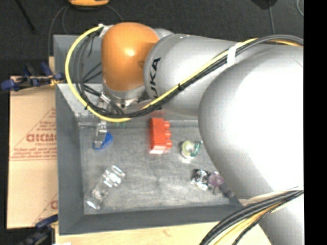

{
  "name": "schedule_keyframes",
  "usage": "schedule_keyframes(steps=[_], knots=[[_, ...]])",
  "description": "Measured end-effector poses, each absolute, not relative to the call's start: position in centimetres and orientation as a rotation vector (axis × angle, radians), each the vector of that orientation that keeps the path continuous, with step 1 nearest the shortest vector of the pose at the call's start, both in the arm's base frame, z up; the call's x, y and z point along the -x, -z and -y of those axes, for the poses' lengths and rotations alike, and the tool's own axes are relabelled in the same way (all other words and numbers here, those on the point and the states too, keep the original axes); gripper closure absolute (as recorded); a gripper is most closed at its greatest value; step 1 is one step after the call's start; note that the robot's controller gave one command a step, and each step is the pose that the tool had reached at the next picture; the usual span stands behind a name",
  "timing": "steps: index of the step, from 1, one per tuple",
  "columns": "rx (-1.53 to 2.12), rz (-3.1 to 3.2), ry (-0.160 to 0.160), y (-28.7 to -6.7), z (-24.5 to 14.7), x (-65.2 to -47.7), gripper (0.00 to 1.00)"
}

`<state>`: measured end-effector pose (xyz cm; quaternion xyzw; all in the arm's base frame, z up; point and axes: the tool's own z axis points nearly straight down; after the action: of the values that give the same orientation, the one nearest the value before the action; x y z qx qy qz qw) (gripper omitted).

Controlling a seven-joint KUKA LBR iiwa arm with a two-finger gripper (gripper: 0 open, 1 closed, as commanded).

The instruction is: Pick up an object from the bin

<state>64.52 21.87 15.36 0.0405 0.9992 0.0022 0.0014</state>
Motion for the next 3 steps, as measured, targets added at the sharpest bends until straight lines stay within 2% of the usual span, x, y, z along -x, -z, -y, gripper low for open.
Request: schedule_keyframes(steps=[1, 2, 3], knots=[[-0.226, -3.134, 0.004, -10.8, -13.4, -65.5, 0.00], [0.238, -3.127, -0.002, -9.5, -18.3, -65.1, 0.00], [0.461, -3.099, 0.001, -13.1, -18.9, -65.4, 0.00]])
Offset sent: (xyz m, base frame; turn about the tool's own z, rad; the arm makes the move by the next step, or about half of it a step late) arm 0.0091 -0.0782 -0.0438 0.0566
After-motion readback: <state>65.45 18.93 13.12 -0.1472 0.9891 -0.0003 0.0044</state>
